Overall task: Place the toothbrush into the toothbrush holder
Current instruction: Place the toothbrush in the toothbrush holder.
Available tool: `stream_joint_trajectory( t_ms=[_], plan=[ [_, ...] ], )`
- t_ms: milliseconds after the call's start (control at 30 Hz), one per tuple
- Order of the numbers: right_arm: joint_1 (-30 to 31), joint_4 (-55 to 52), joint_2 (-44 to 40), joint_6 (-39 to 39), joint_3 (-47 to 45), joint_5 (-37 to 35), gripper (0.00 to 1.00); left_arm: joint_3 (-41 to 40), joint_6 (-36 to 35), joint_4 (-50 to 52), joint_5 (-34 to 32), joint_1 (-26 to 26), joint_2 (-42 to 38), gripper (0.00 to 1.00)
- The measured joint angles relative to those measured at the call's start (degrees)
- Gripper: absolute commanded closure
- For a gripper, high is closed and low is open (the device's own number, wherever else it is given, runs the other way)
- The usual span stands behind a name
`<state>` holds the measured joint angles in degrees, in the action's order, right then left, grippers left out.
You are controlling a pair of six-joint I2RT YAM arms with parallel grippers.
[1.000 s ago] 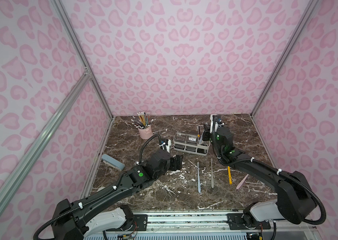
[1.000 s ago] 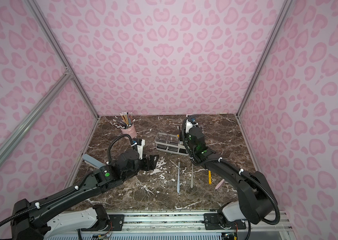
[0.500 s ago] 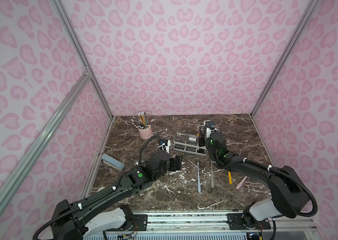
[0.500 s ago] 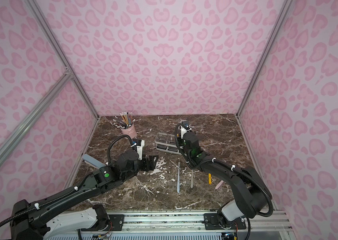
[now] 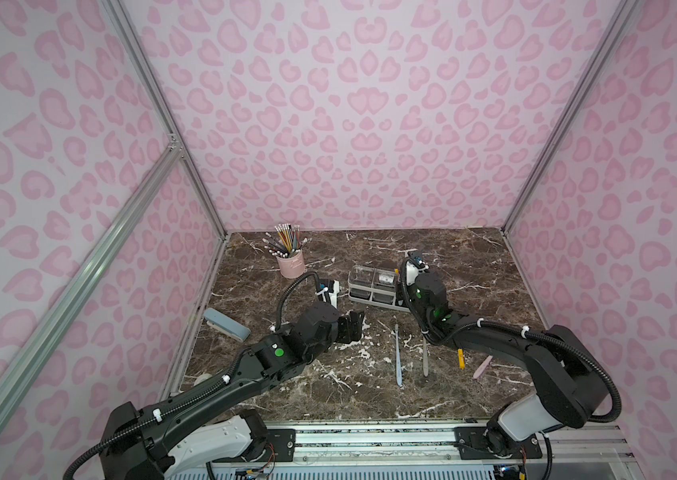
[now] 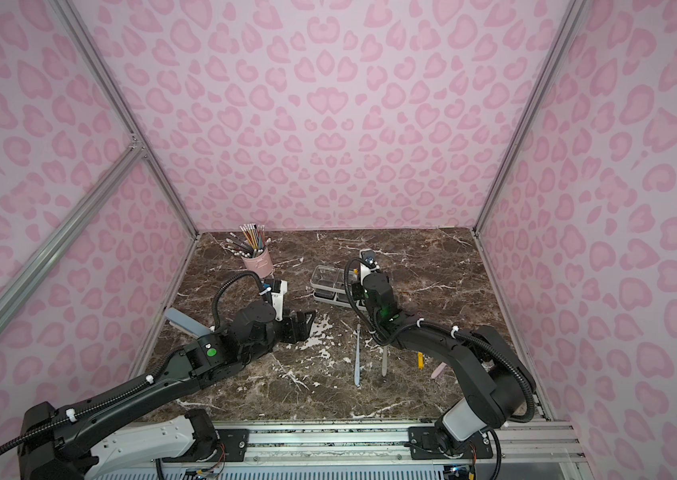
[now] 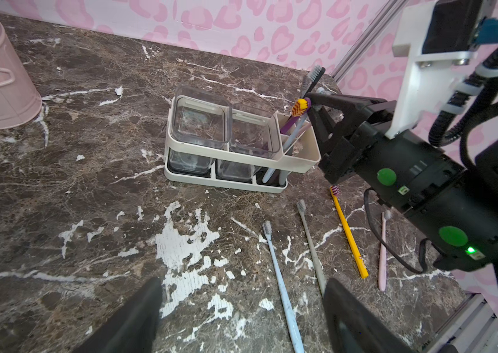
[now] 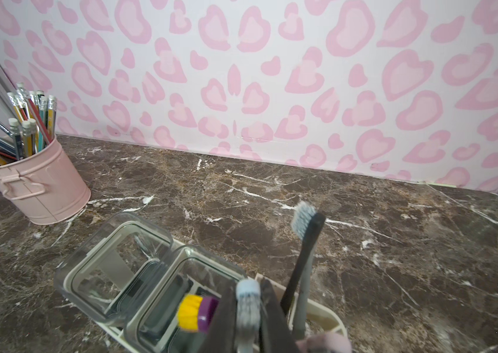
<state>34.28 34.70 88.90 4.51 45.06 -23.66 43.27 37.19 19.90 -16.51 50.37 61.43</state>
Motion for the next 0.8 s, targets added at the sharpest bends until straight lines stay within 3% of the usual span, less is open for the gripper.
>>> stream_joint_trajectory(
  t_ms=[200, 433, 800],
  plan=[
    [0.0, 2.1, 1.0, 0.0, -0.2, -1.0, 0.99, -0.1, 0.0, 0.0, -0.2, 0.0, 0.0, 0.15],
    [0.1, 3.3, 0.4, 0.6, -1.0, -1.7, 0.69, -0.1, 0.0, 0.0, -0.4, 0.0, 0.1, 0.15],
    [0.9, 1.3, -6.4, 0.7, -0.3, -2.3, 0.45, -0.1, 0.0, 0.0, -0.4, 0.0, 0.1, 0.15]
  ],
)
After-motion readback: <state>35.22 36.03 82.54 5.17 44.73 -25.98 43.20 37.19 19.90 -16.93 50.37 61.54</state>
